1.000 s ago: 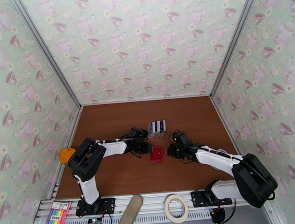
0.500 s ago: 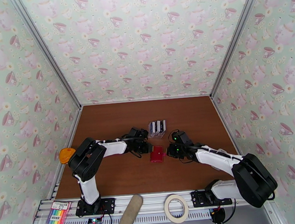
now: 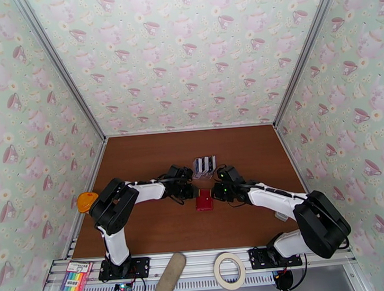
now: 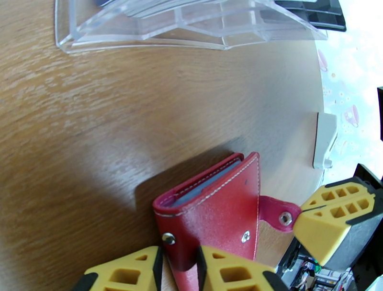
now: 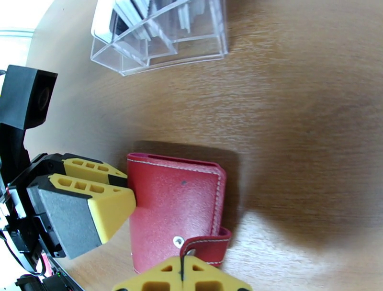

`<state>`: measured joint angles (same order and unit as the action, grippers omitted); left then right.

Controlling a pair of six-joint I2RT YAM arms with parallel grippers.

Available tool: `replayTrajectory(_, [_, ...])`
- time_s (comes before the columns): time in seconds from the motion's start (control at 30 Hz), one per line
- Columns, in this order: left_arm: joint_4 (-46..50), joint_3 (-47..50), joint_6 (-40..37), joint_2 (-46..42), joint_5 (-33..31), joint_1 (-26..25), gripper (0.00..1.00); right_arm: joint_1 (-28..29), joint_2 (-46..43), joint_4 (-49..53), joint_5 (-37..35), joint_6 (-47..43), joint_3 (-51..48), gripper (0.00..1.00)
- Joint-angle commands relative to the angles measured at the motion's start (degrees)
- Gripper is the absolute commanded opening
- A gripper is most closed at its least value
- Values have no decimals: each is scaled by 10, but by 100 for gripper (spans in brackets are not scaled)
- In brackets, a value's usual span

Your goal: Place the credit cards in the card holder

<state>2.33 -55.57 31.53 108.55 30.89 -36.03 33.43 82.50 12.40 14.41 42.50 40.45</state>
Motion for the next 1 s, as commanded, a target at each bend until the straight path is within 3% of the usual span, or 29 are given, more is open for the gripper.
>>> replayTrajectory(0.0, [1,-2,4,42,-4,-5,27,9,9,13,7,-16,25,0])
replayTrajectory(0.97, [11,-8,6,49,-2,-7,27,34,59,47,13,-50,56,0])
